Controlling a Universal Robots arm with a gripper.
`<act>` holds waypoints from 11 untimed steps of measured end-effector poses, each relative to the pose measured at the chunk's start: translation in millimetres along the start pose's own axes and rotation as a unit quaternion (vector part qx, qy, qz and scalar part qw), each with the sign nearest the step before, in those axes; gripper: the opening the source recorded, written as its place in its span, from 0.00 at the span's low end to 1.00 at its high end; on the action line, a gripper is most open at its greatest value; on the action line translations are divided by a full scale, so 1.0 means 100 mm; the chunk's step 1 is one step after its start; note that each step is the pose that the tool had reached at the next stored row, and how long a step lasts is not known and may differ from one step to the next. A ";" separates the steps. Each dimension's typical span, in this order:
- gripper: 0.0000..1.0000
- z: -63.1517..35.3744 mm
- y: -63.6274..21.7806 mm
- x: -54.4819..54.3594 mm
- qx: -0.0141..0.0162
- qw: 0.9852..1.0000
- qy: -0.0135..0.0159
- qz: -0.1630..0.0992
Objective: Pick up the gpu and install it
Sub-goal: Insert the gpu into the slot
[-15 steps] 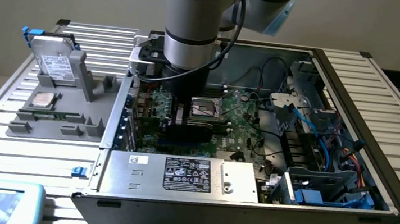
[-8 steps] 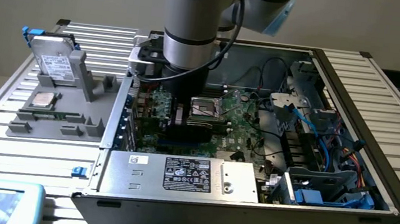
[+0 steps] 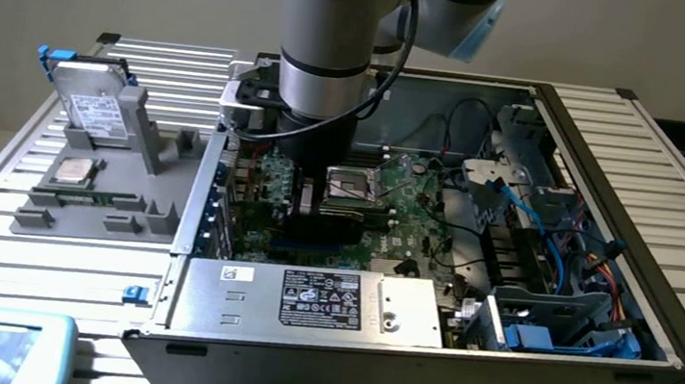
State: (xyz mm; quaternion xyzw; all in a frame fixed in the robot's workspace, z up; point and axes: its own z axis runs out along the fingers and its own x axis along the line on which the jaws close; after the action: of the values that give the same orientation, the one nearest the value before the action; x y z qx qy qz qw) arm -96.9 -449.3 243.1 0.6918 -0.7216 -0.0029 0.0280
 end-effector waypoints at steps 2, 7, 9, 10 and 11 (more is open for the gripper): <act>0.28 0.001 0.000 0.00 0.000 1.000 0.000 0.000; 0.28 0.007 0.000 0.00 0.000 1.000 0.000 0.000; 0.28 0.012 0.000 0.00 0.000 1.000 0.000 0.000; 0.28 0.012 0.000 0.00 0.000 1.000 0.000 0.000; 0.28 0.013 0.000 0.00 0.000 1.000 0.000 0.000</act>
State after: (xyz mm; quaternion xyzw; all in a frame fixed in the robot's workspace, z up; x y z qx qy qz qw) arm -96.9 -449.7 241.8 0.6919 -0.7214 -0.0028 0.0281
